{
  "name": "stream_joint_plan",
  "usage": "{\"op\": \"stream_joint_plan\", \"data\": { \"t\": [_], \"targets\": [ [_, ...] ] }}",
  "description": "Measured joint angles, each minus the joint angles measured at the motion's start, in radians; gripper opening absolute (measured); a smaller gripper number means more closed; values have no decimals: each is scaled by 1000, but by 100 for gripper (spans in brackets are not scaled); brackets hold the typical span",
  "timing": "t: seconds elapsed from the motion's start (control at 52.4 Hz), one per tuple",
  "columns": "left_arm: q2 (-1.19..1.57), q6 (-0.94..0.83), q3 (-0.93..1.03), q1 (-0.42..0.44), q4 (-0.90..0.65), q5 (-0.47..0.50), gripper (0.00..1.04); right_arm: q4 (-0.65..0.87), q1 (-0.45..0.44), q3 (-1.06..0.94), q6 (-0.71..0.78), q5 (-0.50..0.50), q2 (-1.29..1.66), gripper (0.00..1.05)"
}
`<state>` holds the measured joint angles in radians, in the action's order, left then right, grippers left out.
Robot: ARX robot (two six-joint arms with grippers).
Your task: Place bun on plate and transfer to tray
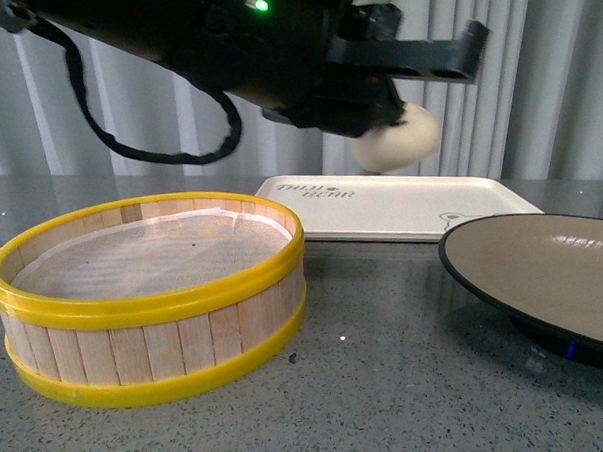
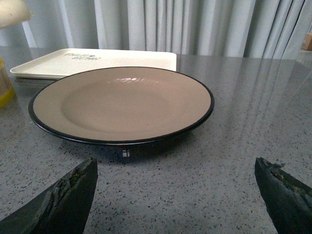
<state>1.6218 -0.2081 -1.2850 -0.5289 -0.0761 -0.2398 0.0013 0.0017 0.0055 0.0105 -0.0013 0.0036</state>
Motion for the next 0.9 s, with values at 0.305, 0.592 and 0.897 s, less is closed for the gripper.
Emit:
{"op": "stream_joint_plan", "data": {
  "t": [0.305, 0.592, 0.897],
  "targets": [
    [129, -21, -97, -129, 32, -7, 4, 0, 0, 0, 0, 0, 0, 96],
    [282, -47, -220, -152, 82, -6, 4, 0, 0, 0, 0, 0, 0, 96],
    [320, -50, -271, -155, 130, 2, 4, 0, 0, 0, 0, 0, 0, 96]
  ]
}}
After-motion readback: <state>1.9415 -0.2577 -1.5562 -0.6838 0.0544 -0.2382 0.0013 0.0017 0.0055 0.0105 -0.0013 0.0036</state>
